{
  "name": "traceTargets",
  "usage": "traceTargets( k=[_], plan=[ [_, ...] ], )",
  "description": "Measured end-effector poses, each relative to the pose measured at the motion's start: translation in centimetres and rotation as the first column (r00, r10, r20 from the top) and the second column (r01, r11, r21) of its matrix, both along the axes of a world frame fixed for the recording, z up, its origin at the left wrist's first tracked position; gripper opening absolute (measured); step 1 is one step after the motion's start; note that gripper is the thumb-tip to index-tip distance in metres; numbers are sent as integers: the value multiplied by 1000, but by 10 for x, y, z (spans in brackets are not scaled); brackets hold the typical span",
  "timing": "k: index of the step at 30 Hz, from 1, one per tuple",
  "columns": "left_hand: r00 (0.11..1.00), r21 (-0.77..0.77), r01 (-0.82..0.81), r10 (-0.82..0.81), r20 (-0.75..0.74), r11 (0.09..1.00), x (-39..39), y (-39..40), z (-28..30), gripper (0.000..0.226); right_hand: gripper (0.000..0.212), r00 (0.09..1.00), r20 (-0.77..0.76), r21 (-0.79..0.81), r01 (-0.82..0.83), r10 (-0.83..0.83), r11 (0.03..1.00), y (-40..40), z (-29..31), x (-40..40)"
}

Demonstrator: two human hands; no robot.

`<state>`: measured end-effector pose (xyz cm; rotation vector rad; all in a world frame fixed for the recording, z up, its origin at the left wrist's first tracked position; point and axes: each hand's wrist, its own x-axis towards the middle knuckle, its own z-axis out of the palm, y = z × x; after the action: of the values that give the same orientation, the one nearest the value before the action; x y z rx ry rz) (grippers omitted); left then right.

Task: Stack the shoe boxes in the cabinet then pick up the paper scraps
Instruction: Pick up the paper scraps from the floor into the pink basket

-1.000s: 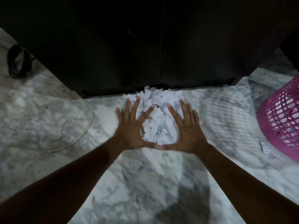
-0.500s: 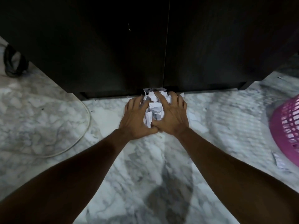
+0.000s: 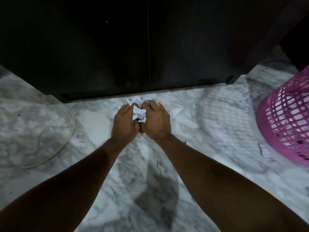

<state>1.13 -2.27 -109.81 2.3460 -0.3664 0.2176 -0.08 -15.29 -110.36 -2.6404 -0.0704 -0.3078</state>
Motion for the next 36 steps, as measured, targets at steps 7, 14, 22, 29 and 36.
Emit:
traceTargets(
  k=[7,14,22,29,36],
  plan=[
    [997,-153,-59,50,-57,987,-35,-16,14,41,26,959,279,73,-82,59,994,-11,25,-35],
    [999,-179,36,-43,-33,983,-71,-34,31,36,18,987,157,72,31,-42,997,-30,22,-76],
    [986,-137,144,-154,-66,980,-115,-68,31,26,21,980,168,98,88,-103,991,-68,26,-136],
    [982,-189,189,-190,10,964,-126,-102,64,26,18,970,219,52,100,-109,994,-102,66,-153],
    [915,-277,375,-306,262,884,-85,-165,198,36,26,895,398,28,210,-203,977,-160,203,-127]
  ],
)
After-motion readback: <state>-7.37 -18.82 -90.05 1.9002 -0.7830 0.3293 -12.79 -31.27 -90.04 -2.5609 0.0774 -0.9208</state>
